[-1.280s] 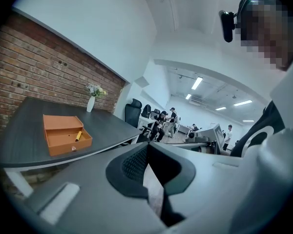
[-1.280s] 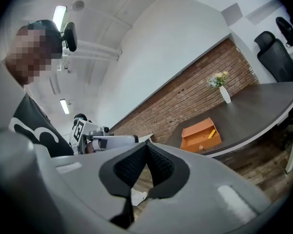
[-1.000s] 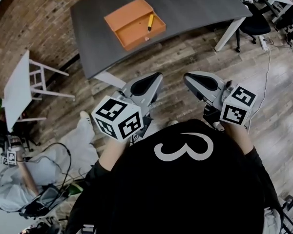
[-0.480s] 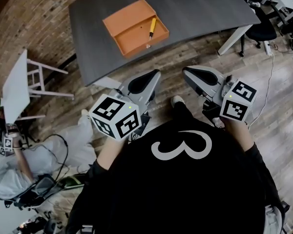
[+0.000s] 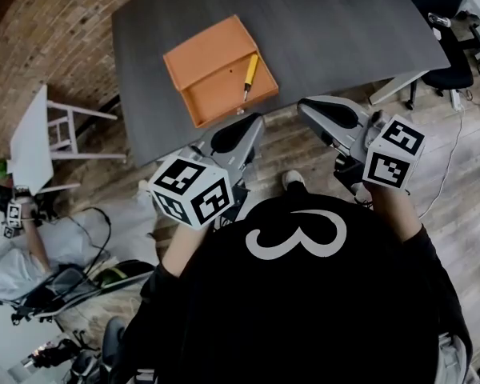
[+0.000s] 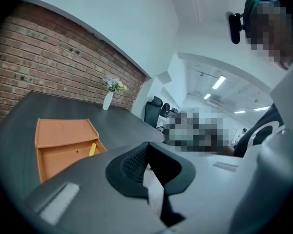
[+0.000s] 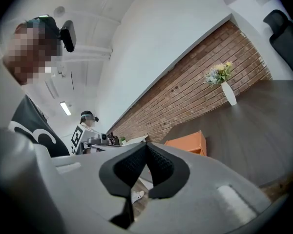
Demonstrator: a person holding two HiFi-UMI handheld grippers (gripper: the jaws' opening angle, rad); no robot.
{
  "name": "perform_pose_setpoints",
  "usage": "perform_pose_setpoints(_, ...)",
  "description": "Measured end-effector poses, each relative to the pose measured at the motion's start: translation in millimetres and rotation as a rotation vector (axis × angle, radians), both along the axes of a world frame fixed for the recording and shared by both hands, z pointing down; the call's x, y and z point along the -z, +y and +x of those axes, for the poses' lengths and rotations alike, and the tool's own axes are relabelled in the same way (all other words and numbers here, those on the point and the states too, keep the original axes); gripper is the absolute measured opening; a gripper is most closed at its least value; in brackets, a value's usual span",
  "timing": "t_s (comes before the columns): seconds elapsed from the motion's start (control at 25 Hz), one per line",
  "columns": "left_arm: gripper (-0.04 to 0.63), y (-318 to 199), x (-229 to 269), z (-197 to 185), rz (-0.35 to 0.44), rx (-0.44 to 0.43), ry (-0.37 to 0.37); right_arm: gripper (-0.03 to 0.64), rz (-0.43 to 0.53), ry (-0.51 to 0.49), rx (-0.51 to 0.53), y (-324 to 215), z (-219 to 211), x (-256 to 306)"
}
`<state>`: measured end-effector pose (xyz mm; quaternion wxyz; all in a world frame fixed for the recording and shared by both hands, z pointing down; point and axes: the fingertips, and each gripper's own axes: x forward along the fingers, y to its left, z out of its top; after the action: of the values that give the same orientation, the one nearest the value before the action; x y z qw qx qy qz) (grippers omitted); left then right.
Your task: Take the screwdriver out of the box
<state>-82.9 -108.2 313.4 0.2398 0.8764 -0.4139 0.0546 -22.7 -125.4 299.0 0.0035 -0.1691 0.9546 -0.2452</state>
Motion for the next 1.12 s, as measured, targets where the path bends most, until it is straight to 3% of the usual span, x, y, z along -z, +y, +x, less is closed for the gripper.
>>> perform_pose_setpoints(0.2,0.017,-38.0,1.4,2.4,0.020,0.054,-0.041,0.002,0.016,-0.003,0.039,-36.0,7.6,0.7)
perform_pose_setpoints(0.36,0.015,-60.9,0.3,-10.5,0.015,0.124,-0.102,0.002,0.092,0.062,0.054,-53.3,12.6,7.7)
perform_pose_setpoints(0.6,0.017,-91.4,-17.0,-26.3,0.003,0.126,-0.212,0.002,0.084,0.081,0.038,-74.1,15.2,2.4)
perform_pose_setpoints(1.12,0.061,-155.0,-113.6,-54.0,-0.196,0.065,-0.320,0.002,-0.050,0.117,-0.042,-122.4,12.2,-35.0)
